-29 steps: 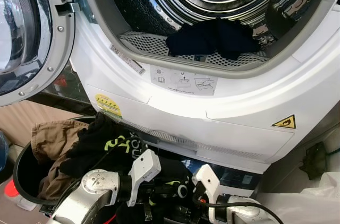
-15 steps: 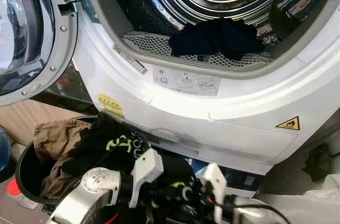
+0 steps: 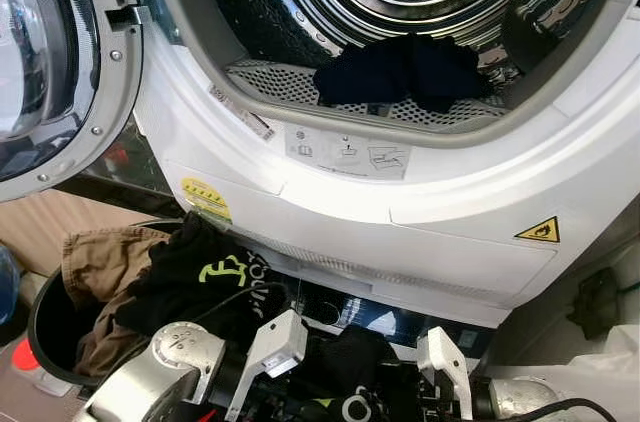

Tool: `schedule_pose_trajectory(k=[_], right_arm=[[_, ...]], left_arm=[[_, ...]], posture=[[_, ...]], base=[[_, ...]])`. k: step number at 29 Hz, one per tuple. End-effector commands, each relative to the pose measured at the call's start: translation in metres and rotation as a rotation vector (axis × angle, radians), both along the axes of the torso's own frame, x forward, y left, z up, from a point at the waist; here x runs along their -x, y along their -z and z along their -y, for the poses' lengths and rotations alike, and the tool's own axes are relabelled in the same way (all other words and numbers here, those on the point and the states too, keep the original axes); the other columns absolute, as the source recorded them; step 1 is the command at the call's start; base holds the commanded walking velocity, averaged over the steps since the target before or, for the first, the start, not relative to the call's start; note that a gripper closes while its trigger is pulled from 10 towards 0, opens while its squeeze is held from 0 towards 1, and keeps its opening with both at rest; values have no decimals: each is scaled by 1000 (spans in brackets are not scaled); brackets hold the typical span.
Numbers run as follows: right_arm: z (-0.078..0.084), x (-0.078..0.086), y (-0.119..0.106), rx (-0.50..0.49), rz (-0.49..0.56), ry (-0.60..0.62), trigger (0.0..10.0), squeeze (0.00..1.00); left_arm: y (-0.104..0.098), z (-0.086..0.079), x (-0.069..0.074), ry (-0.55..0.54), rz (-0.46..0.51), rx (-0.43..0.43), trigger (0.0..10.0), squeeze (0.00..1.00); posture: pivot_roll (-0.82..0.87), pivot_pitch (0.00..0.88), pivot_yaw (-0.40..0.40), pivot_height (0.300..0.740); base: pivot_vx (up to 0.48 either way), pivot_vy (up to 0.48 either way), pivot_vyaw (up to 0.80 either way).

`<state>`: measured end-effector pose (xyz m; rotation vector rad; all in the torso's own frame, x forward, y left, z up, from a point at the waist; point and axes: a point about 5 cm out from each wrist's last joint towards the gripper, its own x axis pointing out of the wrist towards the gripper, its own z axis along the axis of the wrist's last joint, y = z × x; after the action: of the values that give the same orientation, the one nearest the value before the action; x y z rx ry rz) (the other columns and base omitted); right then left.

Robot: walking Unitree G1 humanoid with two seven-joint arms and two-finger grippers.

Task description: Clothes washing

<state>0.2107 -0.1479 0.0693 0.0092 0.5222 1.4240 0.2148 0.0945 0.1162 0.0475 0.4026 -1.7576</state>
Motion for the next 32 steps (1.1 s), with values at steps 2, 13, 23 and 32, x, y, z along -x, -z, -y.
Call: schedule_pose_trajectory(k=[2,13,23,32], right_arm=[[-7,9,3,89,34,-111,10000,0],[23,-16,45,578,220,-5,10000,0],[42,-61,37,431,164,484,10000,0],[81,-13,65,854,141,-10,10000,0]], left_arm=[[-4,13,3,75,-4,25,0,0],[5,16,4,66,44,-25,0,0],[9,10,6,76,44,-61,0,0],[11,4,7,63,43,-76,0,0]], posture=[[-18,78,26,740],[-17,84,26,740],[-14,85,26,740],[-21,78,25,740]], base=[[0,0,0],[0,0,0],[0,0,0],[0,0,0]])
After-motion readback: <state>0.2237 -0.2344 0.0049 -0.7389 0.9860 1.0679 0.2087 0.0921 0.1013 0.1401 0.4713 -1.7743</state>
